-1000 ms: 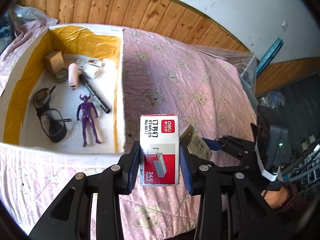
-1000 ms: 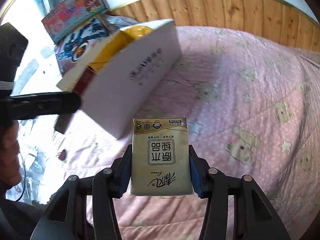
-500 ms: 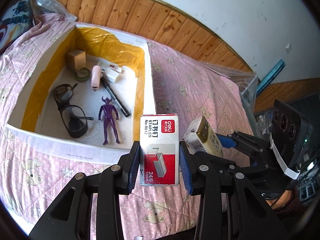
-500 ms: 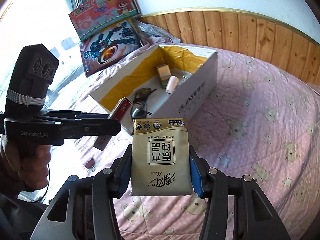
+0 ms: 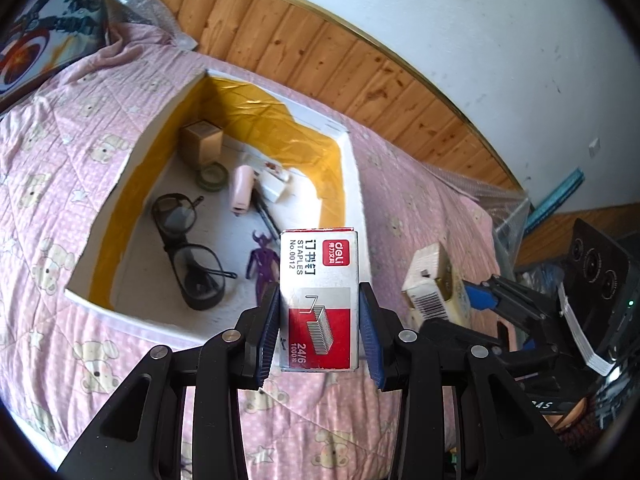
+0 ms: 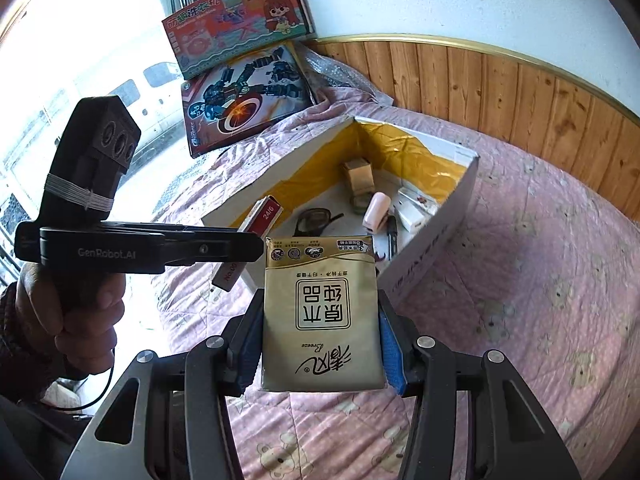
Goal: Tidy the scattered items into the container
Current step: 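Carry the staples box and tissue pack with both tools over the box, then open the left tool releasing the staples box while the right tool drops the tissue pack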
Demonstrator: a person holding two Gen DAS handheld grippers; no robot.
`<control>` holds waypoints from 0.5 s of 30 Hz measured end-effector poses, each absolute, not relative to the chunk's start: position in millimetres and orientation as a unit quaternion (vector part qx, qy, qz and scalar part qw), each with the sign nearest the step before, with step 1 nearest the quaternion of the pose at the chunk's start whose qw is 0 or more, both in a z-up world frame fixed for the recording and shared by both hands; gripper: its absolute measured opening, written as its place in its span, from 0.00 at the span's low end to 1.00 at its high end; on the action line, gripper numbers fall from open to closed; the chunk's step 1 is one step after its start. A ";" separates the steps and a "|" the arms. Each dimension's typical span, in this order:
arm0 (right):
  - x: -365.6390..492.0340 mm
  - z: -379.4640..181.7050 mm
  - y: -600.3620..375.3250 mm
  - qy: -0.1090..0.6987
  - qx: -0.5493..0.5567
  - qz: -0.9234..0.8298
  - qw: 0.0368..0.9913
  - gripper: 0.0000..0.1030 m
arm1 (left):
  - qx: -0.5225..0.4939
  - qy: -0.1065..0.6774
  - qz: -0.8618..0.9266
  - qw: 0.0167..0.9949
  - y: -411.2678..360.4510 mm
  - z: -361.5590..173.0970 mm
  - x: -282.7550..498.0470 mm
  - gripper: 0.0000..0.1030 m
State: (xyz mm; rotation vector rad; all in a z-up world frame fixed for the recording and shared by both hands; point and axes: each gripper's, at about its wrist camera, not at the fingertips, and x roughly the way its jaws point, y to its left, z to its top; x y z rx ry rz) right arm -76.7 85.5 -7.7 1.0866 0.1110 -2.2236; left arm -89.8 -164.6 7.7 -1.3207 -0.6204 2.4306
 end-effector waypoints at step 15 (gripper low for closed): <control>-149.8 -6.2 51.2 0.091 0.425 -0.839 0.327 0.50 | -0.504 -0.255 0.819 0.096 -179.0 -23.8 -152.8 0.38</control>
